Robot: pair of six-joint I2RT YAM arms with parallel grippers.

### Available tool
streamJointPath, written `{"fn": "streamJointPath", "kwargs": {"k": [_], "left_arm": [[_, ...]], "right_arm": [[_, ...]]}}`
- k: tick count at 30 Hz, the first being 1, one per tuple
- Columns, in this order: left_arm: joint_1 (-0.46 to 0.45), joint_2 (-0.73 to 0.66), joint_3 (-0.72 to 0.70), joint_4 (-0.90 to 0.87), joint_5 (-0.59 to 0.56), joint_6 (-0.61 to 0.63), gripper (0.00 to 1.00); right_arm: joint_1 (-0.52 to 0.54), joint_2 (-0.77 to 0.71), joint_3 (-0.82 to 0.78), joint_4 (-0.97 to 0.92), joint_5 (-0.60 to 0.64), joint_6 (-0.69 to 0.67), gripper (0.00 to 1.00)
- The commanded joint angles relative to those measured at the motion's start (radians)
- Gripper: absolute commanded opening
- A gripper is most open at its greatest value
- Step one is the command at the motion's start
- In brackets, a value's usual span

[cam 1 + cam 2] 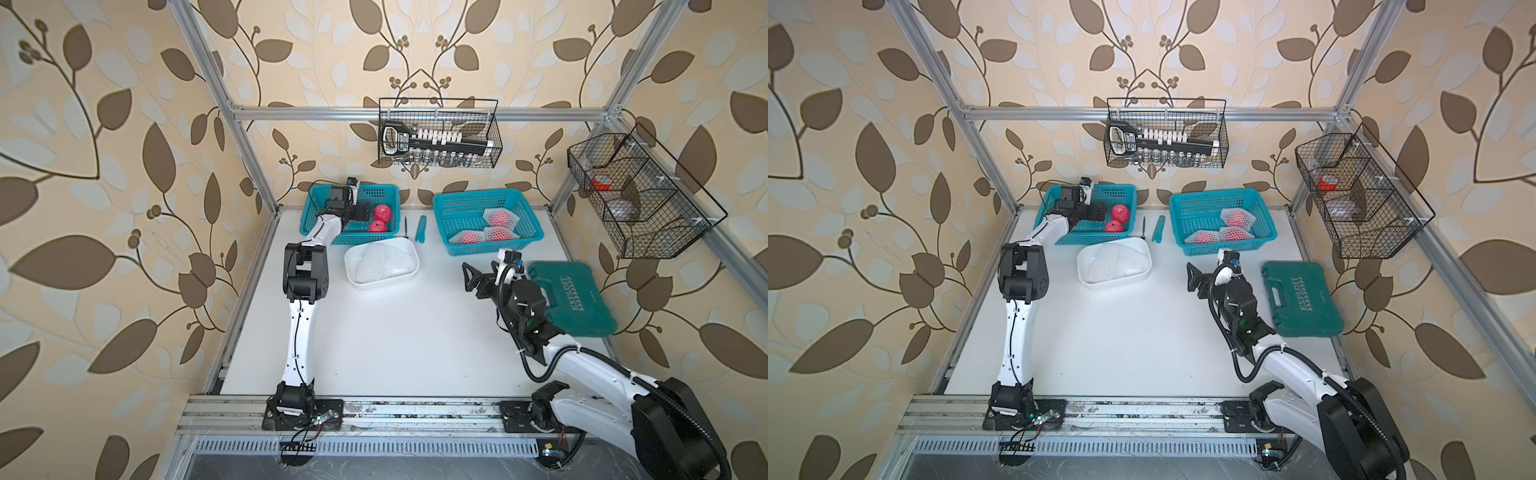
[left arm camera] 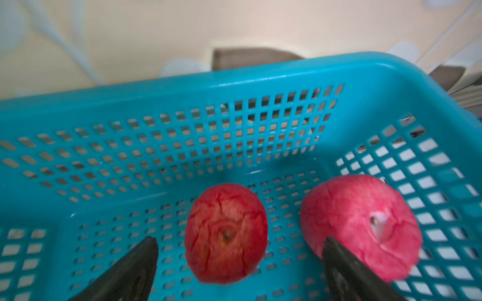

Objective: Remove foam nets from apples
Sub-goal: Place the apple in the basket, then pick up the apple from the basket.

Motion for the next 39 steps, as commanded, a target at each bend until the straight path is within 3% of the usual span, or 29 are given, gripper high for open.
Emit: {"fn": "streamJointPath", "kwargs": {"k": [1,2,4,8,12,17,19,27,32,39], "left_arm": [[-0.001,-0.264,-0.112,0.060,-0.003,-0.047,0.99],[0.000,-0.322,-0.177,0.080,-0.006,-0.070,0.99],[-0.001,-0.430,-0.308,0.130,0.005,-0.108,0.99],[-0.005,-0.662,-0.598,0.260,0.013,-0.196,0.99],[-0.035,-0.853,-0.796,0.284,0.014,-0.265,0.99],[-0.226,-1.058,-1.057,0.336,-0.145,-0.256,0.99],[-0.297,-1.093,-1.134,0.375,-0.155,-0.279,0.99],[-0.539,-1.144,-1.234,0.287,-0.137,-0.287,0.99],[-0.572,-1.120,-1.246,0.250,-0.104,-0.284,0.99],[-0.573,-1.103,-1.248,0.225,-0.099,-0.251,0.99]], "right_arm": [[-0.092,0.062,0.181,-0.204,-0.062,0.051,0.99],[-0.137,0.112,0.249,-0.255,-0.158,0.061,1.00],[-0.196,0.189,0.342,-0.314,-0.227,0.096,1.00],[-0.251,0.288,0.448,-0.324,-0.235,0.106,0.98],[-0.294,0.442,0.660,-0.498,-0.257,0.051,0.96],[-0.324,0.671,0.967,-0.771,-0.237,-0.079,0.95],[-0.336,0.750,1.063,-0.839,-0.260,-0.125,0.95],[-0.400,1.049,1.444,-1.039,-0.207,-0.196,0.95],[-0.402,1.266,1.740,-1.152,-0.148,-0.300,0.95],[-0.430,1.409,1.836,-1.097,-0.163,-0.468,0.99]]}}
